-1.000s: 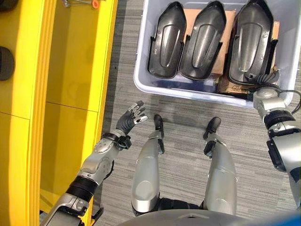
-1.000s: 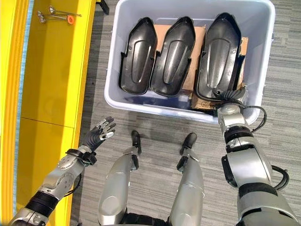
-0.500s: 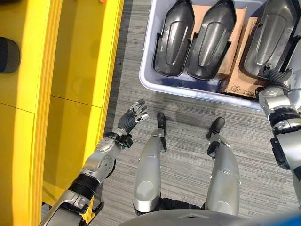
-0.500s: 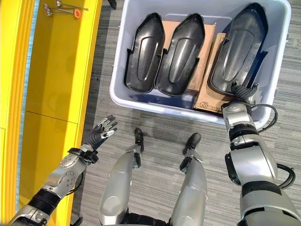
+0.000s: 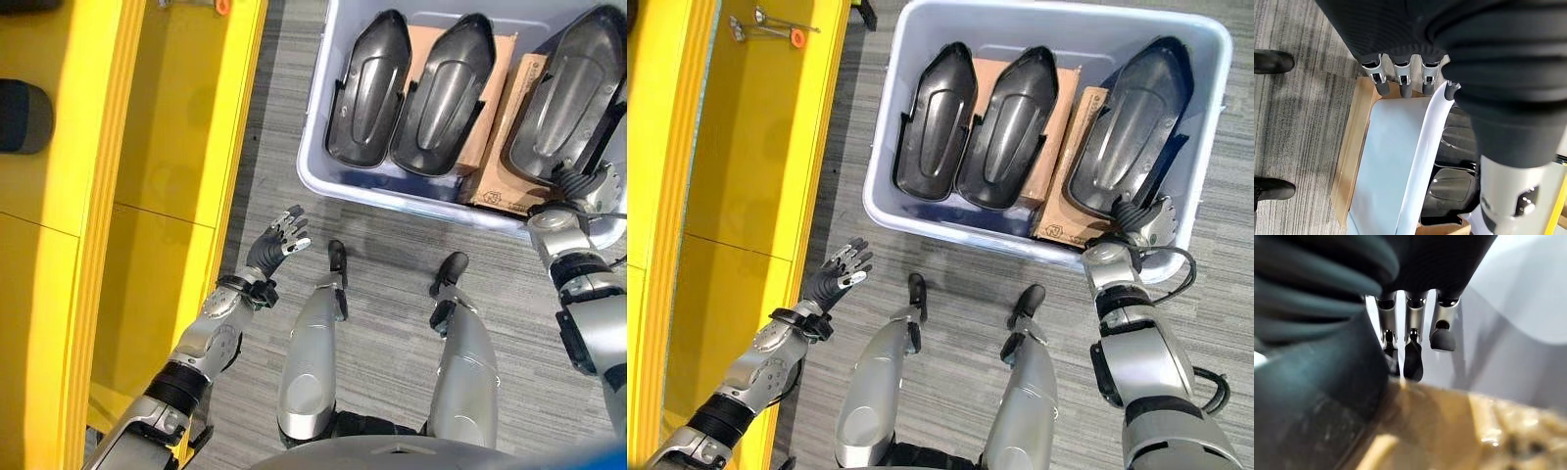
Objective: Move parts from the plastic box to the shelf.
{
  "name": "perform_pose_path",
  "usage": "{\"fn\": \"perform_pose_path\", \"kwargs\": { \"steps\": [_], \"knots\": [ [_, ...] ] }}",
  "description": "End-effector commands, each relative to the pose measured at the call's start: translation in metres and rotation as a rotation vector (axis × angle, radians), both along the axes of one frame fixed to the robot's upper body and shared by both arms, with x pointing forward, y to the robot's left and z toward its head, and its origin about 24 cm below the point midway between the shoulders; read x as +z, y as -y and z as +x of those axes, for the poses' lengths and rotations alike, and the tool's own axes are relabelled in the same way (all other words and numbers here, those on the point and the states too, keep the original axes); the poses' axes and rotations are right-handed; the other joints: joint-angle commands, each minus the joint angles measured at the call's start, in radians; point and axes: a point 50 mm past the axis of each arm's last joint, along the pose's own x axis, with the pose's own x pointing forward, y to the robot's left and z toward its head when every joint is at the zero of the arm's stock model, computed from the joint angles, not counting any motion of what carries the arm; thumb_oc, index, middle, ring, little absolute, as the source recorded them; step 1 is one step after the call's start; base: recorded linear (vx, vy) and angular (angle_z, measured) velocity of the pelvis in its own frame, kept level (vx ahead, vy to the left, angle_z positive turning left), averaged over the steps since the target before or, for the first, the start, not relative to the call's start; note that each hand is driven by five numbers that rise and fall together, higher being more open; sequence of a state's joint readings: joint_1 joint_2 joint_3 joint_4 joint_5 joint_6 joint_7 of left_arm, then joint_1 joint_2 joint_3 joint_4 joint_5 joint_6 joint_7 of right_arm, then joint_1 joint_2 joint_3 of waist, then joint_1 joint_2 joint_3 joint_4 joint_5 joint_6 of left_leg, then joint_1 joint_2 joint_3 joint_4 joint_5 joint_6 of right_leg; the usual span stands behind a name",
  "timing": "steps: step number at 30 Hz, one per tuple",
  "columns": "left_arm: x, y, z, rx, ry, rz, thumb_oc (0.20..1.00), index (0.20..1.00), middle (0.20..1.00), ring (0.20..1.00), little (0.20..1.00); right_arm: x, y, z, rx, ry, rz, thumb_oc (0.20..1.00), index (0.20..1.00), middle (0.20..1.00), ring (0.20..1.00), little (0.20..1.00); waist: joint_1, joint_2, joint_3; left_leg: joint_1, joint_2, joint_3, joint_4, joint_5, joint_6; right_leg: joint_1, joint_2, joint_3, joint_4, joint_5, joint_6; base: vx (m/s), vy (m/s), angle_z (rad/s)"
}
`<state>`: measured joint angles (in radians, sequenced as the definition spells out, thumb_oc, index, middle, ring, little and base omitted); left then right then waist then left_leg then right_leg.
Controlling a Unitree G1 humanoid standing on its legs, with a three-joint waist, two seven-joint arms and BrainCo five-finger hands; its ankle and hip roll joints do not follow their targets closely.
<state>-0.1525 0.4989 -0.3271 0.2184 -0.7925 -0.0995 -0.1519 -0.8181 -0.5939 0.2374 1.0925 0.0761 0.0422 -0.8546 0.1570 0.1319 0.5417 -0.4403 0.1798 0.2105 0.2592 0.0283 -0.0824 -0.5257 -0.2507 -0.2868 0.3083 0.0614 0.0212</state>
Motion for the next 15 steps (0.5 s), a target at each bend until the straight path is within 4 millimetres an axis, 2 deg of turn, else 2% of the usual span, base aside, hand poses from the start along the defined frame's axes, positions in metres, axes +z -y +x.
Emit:
{"fn": "perform_pose_path", "kwargs": {
  "steps": [1, 7, 15],
  "knots": [
    [0.0, -0.01, -0.009, 0.0, 0.041, 0.023, 1.0, 1.0, 1.0, 1.0, 1.0, 0.01, 0.015, -0.013, -0.044, 0.084, -0.152, 0.2, 0.2, 0.2, 0.2, 0.2, -0.014, 0.003, -0.022, 0.009, 0.005, -0.006, -0.049, 0.013, 0.001, 0.033, 0.009, 0.002, 0.083, -0.112, 0.078, 0.01, -0.013, -0.04],
    [-0.004, -0.018, -0.015, 0.002, 0.031, 0.037, 1.0, 1.0, 1.0, 1.0, 1.0, 0.029, 0.014, -0.014, -0.001, 0.16, -0.216, 0.2, 0.2, 0.2, 0.2, 0.2, -0.026, -0.013, -0.022, 0.115, 0.016, 0.004, -0.103, 0.023, -0.006, 0.137, 0.018, 0.004, 0.037, -0.112, 0.085, 0.02, -0.002, -0.1],
    [-0.005, -0.024, -0.016, 0.002, 0.018, 0.049, 1.0, 1.0, 1.0, 1.0, 1.0, 0.055, 0.019, -0.008, 0.017, 0.183, -0.229, 0.2, 0.2, 0.2, 0.2, 0.2, -0.021, -0.017, -0.023, 0.213, 0.021, 0.008, -0.139, 0.035, -0.012, 0.246, 0.014, -0.008, 0.006, -0.113, 0.084, 0.04, 0.021, -0.02]
  ]
}}
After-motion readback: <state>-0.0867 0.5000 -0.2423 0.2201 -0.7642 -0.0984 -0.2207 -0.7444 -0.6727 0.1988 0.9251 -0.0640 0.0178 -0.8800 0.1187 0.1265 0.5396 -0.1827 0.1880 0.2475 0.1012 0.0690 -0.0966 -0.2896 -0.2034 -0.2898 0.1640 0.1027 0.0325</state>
